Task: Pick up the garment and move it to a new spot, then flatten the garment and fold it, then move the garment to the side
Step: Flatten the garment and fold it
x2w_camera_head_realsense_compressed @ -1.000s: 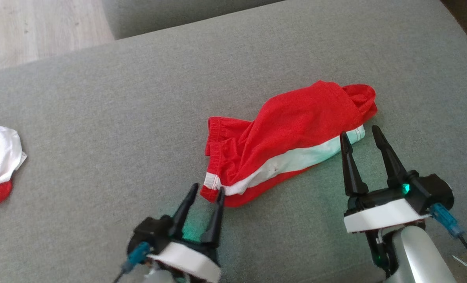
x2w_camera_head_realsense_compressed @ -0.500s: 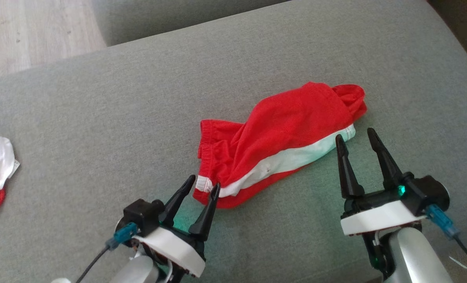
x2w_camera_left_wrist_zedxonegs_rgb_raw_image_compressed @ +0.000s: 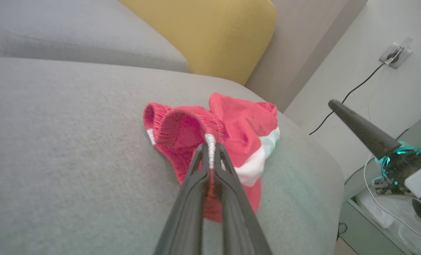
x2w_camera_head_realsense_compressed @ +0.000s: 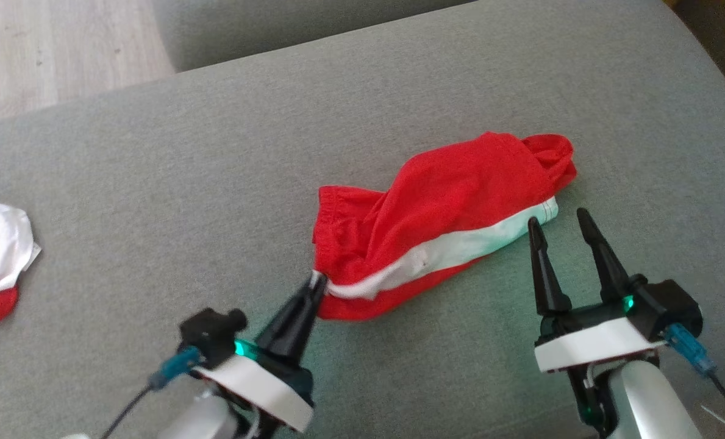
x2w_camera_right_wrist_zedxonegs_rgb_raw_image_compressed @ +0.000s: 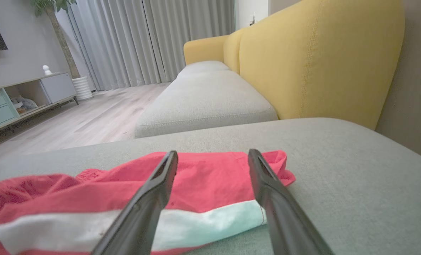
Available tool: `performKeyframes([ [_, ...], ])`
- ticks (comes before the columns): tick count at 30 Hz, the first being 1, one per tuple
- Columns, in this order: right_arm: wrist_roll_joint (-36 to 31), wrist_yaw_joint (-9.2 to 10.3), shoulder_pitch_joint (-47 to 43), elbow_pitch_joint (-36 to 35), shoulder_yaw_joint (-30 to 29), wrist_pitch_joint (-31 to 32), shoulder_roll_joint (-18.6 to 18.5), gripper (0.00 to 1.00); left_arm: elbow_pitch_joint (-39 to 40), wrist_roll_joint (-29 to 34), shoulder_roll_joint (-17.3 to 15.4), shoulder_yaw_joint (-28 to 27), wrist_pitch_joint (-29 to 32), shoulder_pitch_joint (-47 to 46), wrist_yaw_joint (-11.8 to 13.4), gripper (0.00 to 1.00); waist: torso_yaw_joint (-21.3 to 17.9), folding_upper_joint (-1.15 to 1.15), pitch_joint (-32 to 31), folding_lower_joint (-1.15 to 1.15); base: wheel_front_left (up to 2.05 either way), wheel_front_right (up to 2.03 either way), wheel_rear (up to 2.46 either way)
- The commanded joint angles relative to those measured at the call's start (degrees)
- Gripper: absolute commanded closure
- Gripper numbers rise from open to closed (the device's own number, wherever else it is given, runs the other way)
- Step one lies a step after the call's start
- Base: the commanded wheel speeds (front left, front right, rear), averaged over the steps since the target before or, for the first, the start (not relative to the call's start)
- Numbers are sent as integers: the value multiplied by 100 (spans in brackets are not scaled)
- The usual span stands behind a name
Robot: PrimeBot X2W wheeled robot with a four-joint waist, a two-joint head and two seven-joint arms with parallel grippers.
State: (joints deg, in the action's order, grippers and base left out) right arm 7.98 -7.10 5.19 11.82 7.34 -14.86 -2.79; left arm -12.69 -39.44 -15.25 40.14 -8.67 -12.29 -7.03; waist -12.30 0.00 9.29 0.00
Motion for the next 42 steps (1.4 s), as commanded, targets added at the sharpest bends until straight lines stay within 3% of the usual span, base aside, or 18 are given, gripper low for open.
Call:
performKeyframes([
  [1, 2, -39, 65, -122, 137, -14, -9, 0, 219, -9, -157, -287, -92, -71, 42, 100, 36, 0, 15, 0, 0, 0, 0],
  [6, 286, -39, 82, 253, 272, -14, -24, 0, 489, -93, -426, -743, -291, -33, 285, 100, 175, 0, 78, 0, 0, 0, 0],
  [11, 592, -39, 160, 880, 638, -14, -161, 0, 589, -210, -594, -1012, -333, -49, 372, 100, 275, 0, 137, 0, 0, 0, 0],
  [16, 775, -39, 331, 1515, 775, -14, -202, 0, 596, -218, -613, -1068, -367, -87, 401, 100, 315, 0, 186, 0, 0, 0, 0],
  [24, 916, -39, 504, 1743, 875, -14, -183, 0, 552, -193, -604, -1035, -398, -96, 407, 100, 331, 0, 180, 0, 0, 0, 0],
  [25, 949, -39, 512, 1793, 917, -14, -183, 20, 544, -191, -604, -1027, -398, -99, 406, 100, 335, 0, 172, 0, 0, 0, 0],
  [26, 983, -39, 525, 1833, 950, -14, -186, 50, 537, -189, -604, -1020, -399, -102, 404, 100, 338, 0, 166, 0, 0, 0, 0],
  [27, 1014, -39, 535, 1861, 973, -14, -190, 67, 532, -190, -603, -1016, -400, -104, 404, 100, 339, 0, 160, 0, 0, 0, 0],
  [28, 1054, -39, 538, 1891, 1006, -14, -192, 100, 527, -191, -603, -1012, -402, -105, 402, 100, 339, 0, 153, 0, 0, 0, 0],
  [38, 1257, -39, 552, 1537, 1122, -14, -306, 100, 618, -218, -609, -1045, -466, -95, 365, 100, 238, 0, 33, 0, 0, 0, 0],
  [42, 1326, -39, 544, 751, 872, -14, -322, 100, 925, -322, -612, -1218, -525, -119, 324, 100, 142, 0, -22, 0, 0, 0, 0],
])
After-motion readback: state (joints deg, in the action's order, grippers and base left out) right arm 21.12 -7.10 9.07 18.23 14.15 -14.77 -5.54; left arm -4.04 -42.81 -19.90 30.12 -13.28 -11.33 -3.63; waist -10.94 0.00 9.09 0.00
